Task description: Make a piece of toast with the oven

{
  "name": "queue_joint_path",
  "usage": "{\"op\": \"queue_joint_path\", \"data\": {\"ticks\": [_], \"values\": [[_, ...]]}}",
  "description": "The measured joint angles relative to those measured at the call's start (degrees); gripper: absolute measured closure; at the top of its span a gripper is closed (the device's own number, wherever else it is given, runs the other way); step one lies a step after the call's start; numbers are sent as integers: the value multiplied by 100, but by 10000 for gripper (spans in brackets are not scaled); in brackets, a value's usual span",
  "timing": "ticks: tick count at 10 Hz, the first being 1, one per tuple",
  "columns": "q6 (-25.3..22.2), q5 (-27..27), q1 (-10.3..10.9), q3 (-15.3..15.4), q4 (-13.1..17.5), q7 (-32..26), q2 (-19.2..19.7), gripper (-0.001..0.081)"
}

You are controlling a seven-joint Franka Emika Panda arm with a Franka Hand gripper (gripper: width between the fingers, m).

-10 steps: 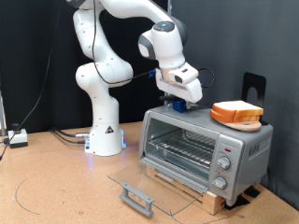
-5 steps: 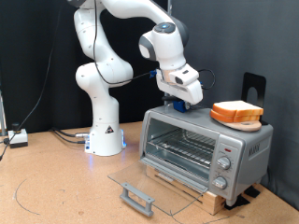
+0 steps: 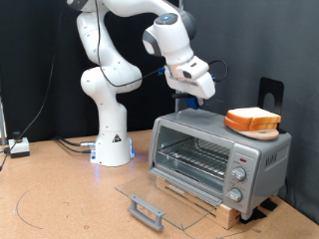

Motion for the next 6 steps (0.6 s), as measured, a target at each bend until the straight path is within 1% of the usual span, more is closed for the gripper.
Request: {"op": "queue_joint_path", "data": {"ticks": [1, 2, 3, 5, 6], "values": [[26, 0, -1, 6, -17, 1, 6, 412], [418, 10, -38, 25, -93, 54, 3, 412], [780, 12, -171, 13, -183, 184, 2, 412], [1063, 106, -542, -170, -223, 348, -10, 412], [1159, 183, -673, -314, -225, 335, -38, 412]]}}
